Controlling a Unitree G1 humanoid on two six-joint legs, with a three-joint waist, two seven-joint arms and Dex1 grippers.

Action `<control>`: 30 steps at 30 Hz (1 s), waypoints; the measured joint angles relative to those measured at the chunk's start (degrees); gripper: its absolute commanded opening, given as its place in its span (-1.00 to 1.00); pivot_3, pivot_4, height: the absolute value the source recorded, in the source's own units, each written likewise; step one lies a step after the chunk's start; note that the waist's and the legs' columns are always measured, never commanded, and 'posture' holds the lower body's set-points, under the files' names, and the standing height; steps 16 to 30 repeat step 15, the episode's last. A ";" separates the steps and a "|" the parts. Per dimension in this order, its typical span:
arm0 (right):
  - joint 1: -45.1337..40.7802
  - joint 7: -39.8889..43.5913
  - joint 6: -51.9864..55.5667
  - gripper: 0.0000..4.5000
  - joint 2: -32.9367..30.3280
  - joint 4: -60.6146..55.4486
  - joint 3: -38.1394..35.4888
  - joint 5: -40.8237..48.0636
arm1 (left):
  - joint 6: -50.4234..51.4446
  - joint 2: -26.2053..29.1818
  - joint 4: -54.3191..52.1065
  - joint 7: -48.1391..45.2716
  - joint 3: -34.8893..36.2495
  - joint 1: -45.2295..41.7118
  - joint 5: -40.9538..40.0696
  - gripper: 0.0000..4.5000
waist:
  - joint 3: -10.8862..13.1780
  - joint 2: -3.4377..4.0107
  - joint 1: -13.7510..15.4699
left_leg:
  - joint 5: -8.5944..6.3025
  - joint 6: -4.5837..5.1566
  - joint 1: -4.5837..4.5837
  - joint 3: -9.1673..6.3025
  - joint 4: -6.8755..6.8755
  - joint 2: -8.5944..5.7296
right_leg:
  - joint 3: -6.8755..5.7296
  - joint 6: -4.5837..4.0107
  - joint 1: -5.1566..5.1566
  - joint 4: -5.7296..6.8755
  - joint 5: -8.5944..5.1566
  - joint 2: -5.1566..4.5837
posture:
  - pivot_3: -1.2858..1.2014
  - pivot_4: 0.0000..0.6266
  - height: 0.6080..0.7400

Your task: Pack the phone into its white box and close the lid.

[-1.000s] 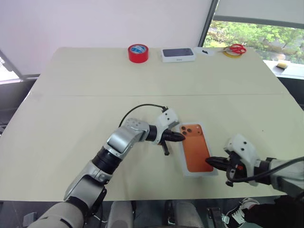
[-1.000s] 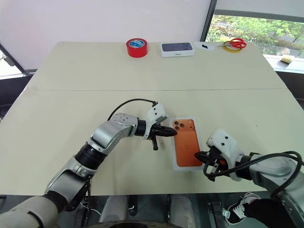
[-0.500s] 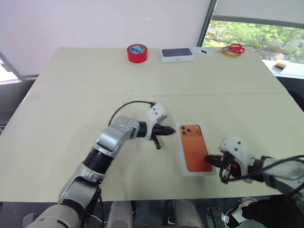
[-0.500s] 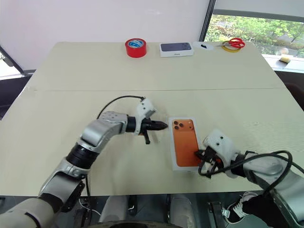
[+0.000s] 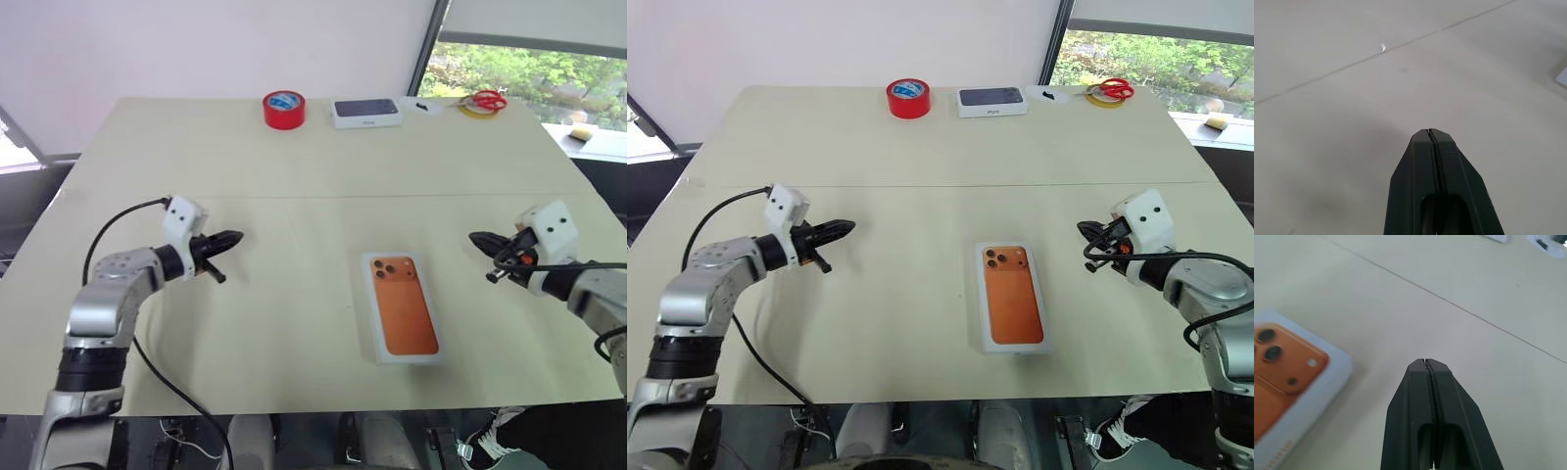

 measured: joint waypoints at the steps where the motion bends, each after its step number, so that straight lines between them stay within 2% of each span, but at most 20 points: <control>1: -0.20 0.63 -0.24 -0.99 0.25 -0.04 0.00 0.46 | 0.00 0.39 -0.45 0.23 0.69 0.97 -0.28 -1.00 | 0.00 0.00 0.02 | 0.00 0.00 0.00 0.01 0.00 0.00 | 0.01 0.00 0.01 0.00 0.00 -0.01 | 0.03 -0.52 0.85; 9: -0.96 4.37 -1.17 -0.99 1.90 0.71 0.16 2.69 | 0.24 2.39 -3.48 2.85 4.77 5.53 -1.81 -1.00 | 0.00 0.00 -0.03 | -0.01 0.00 0.00 0.01 0.00 0.00 | 0.00 0.00 0.00 0.00 0.00 -0.02 | 0.03 -0.52 0.85; 15: -2.04 4.61 -1.18 -0.99 3.48 1.60 0.29 3.29 | 0.46 4.12 -4.21 3.21 5.39 6.15 -3.06 -1.00 | 0.00 0.00 -0.03 | 0.00 0.00 0.00 0.02 -0.02 0.01 | 0.00 -0.01 -0.02 0.01 0.00 -0.01 | 0.03 -0.52 0.85; 30: -2.04 4.61 -1.18 -0.99 3.48 1.60 0.29 3.29 | 0.46 4.12 -4.21 3.21 5.39 6.15 -3.06 -1.00 | 0.00 0.00 -0.03 | 0.00 0.00 0.00 0.02 -0.02 0.01 | 0.00 -0.01 -0.02 0.01 0.00 -0.01 | 0.03 -0.52 0.85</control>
